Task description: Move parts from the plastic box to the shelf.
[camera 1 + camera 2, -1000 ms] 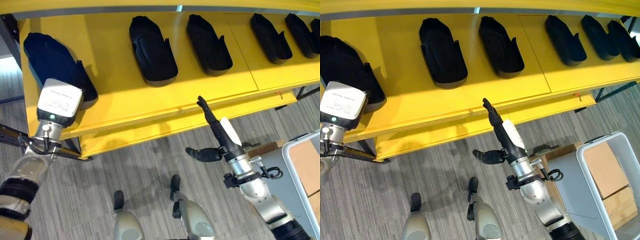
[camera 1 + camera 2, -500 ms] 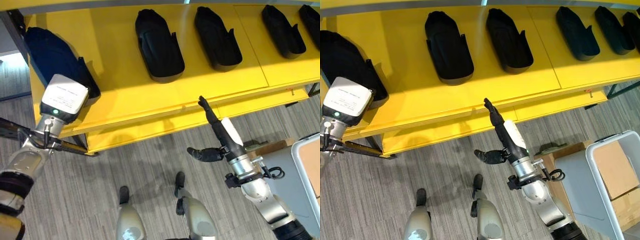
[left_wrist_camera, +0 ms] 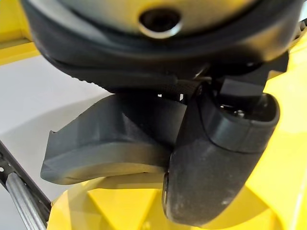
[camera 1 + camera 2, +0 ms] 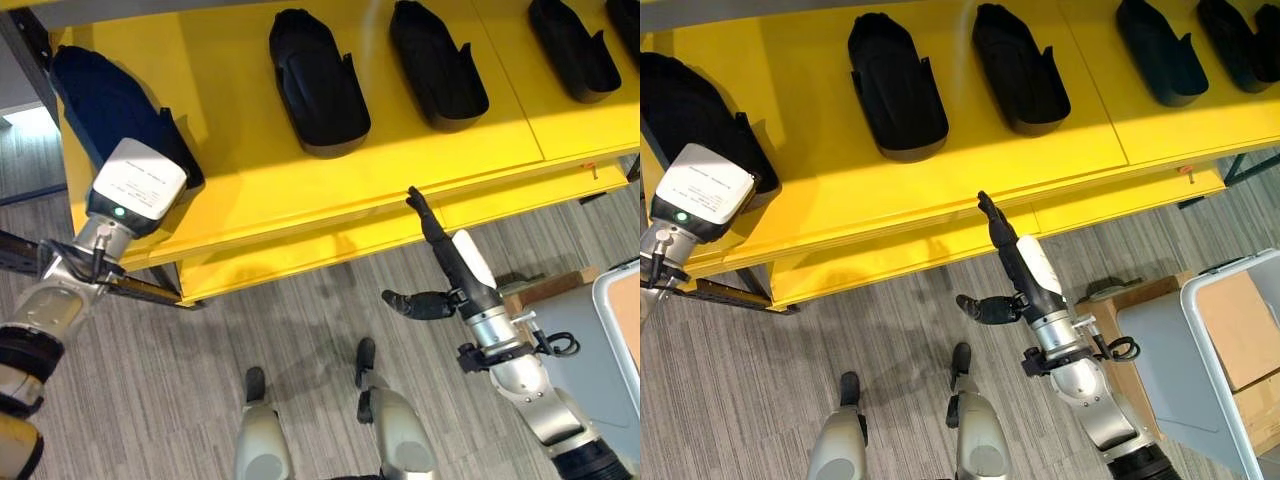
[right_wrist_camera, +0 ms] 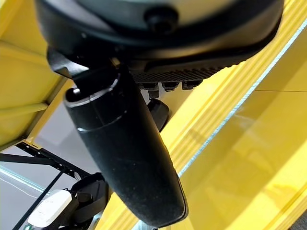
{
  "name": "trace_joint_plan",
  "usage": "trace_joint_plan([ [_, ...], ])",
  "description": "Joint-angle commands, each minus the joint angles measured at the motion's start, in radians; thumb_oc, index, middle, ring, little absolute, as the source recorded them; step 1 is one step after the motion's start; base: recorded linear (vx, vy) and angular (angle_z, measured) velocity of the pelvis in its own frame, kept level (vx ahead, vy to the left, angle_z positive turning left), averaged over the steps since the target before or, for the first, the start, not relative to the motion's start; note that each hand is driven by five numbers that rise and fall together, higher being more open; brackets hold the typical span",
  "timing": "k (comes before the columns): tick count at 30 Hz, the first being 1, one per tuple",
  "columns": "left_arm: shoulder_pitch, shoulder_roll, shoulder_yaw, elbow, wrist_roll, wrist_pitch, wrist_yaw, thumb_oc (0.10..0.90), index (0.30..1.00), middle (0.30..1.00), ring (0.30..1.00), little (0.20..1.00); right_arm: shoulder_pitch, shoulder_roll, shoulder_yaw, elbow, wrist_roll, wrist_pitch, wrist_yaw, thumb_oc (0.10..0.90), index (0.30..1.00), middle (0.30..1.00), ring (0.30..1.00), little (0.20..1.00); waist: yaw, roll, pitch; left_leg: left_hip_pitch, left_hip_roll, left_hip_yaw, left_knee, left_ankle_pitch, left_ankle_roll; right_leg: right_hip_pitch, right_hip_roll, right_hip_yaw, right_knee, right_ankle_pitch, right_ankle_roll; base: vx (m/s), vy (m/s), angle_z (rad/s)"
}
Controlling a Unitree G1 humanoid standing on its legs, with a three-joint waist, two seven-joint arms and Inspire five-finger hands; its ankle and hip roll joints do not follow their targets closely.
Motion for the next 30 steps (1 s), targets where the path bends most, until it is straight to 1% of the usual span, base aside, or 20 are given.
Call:
trace_joint_plan([
  [1, 0.030, 0.060, -0.016, 0.035, 0.043, -0.028, -0.051, 0.400, 0.300, 0.300, 0.300, 0.300, -0.025, -0.055, -0.114, -0.131, 0.021, -0.095, -0.056, 0.900, 1.000, 1.000, 1.000, 1.000, -0.011, -0.017, -0.031, -0.069, -0.039, -0.011, 0.034, 0.026, 0.061, -0.002, -0.128, 0.037, 0.135, -0.085, 0.124, 0.00, 0.000, 0.00],
  [13, 0.014, 0.055, -0.042, 0.019, 0.050, -0.038, -0.055, 0.400, 0.300, 0.300, 0.300, 0.300, -0.013, -0.058, -0.125, -0.129, 0.021, -0.094, -0.058, 0.900, 1.000, 1.000, 1.000, 1.000, -0.022, -0.007, -0.042, -0.092, -0.037, -0.013, 0.048, 0.026, 0.057, -0.020, -0.127, 0.044, 0.143, -0.083, 0.123, 0.00, 0.001, 0.01],
  [30, -0.038, 0.045, -0.107, -0.013, 0.072, -0.059, -0.056, 0.400, 0.300, 0.300, 0.300, 0.300, 0.001, -0.064, -0.136, -0.130, 0.019, -0.092, -0.068, 0.900, 1.000, 1.000, 1.000, 1.000, -0.039, 0.004, -0.056, -0.109, -0.037, -0.009, 0.061, 0.024, 0.054, -0.039, -0.127, 0.058, 0.154, -0.088, 0.121, 0.00, 0.001, -0.02],
])
